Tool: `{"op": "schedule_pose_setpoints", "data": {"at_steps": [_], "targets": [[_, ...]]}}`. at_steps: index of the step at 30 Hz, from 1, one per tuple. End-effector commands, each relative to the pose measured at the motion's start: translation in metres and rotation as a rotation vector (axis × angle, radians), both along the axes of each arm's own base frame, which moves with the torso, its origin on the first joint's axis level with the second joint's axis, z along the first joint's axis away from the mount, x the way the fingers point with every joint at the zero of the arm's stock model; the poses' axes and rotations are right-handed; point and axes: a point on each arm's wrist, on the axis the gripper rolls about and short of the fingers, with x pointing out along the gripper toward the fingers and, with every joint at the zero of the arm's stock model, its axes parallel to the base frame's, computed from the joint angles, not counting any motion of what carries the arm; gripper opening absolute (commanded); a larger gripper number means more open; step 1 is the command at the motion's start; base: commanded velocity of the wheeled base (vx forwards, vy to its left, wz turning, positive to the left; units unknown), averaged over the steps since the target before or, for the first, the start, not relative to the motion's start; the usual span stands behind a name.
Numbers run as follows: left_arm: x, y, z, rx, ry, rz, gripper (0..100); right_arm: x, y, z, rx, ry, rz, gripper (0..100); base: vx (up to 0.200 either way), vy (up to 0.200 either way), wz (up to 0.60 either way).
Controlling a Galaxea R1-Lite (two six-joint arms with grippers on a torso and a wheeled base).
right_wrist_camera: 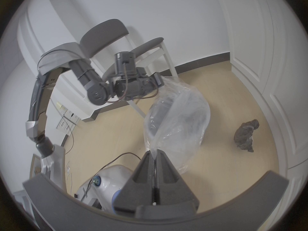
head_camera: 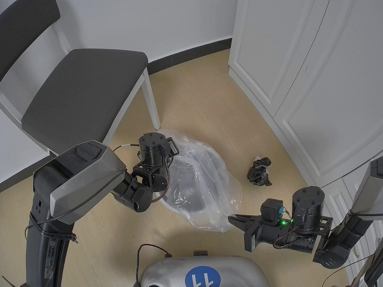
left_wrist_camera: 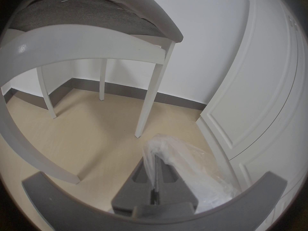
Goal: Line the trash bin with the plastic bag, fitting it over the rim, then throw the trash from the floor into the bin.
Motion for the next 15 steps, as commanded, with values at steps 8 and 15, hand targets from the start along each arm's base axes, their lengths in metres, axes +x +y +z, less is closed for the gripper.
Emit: {"op": "schedule_pose_setpoints", "data": {"at_steps": [8, 15], "targets": [[0.004, -0.002, -0.004, -0.145, 0.006, -0.102, 0, -0.014, -0.014, -0.005, -0.091, -0.019, 0.060, 0, 0.000, 0.000, 0.00], [0.007, -0.004, -0.021, -0.142, 0.019, -0.111, 0, 0.008, -0.013, -0.046, -0.197, 0.021, 0.041, 0, 0.000, 0.000, 0.00]]}}
